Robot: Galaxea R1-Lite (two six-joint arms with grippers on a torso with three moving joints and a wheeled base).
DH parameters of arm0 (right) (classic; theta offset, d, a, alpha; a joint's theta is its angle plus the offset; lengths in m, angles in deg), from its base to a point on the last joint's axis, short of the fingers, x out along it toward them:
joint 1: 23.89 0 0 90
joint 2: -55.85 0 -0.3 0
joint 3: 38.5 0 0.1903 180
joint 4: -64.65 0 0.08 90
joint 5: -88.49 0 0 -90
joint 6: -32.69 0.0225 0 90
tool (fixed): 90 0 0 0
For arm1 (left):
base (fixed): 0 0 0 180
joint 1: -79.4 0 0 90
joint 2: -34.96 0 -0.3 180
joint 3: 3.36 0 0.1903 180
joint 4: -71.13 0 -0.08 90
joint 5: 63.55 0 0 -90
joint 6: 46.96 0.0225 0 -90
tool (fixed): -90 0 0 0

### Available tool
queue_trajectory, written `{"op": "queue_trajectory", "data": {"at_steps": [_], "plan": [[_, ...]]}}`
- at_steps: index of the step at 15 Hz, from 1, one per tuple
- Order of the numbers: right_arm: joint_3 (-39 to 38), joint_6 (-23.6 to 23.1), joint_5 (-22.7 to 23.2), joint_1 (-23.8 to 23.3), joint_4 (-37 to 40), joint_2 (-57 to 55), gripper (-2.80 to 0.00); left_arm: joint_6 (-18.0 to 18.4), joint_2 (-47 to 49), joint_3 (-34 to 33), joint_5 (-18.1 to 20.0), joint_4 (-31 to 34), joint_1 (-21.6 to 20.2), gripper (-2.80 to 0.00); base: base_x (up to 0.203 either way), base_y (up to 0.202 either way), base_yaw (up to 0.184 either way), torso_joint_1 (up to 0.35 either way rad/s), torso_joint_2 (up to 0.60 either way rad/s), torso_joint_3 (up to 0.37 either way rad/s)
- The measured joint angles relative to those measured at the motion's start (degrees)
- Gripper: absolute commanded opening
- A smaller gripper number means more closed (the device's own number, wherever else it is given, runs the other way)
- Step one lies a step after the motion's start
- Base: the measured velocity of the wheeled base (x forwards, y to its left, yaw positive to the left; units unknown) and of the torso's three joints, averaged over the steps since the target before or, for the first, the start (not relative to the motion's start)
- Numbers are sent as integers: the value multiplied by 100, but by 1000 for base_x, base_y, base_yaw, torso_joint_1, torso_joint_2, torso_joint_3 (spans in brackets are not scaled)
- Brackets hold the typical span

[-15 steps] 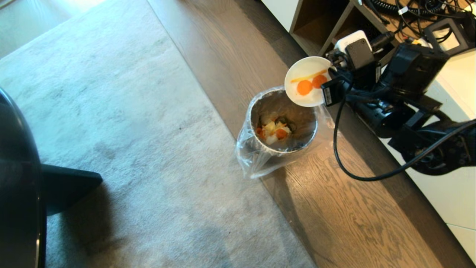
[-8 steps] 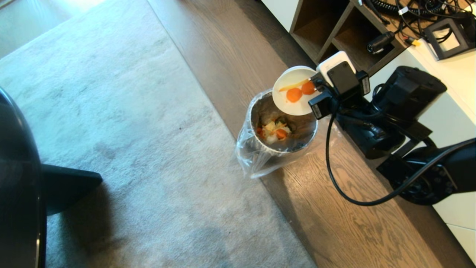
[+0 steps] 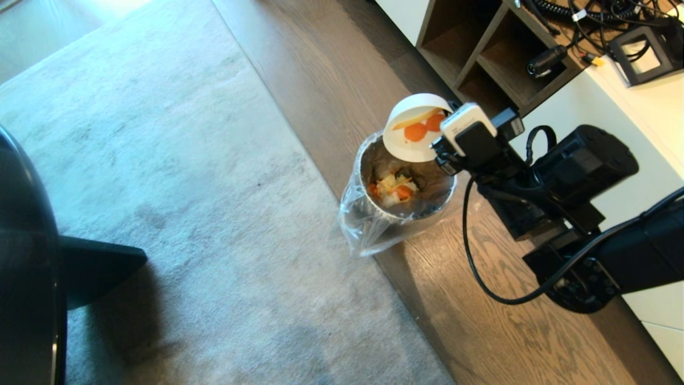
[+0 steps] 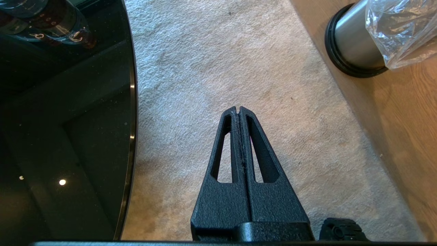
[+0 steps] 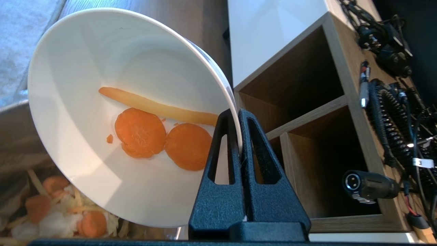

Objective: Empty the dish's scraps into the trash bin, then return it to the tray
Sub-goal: Pour the leftover food from the bowl into the trash can

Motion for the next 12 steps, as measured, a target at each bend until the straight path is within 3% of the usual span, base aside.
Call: {"op": "queue_trajectory", "data": {"at_steps": [8,12], "plan": [[-50,-825,44,-74,-6,-46,-280,2,0,0,-2,2,0,-280,0,0,0,0,0,0],[-25,-1257,585,-100,-6,-50,-280,2,0,0,-2,2,0,-280,0,0,0,0,0,0]]}}
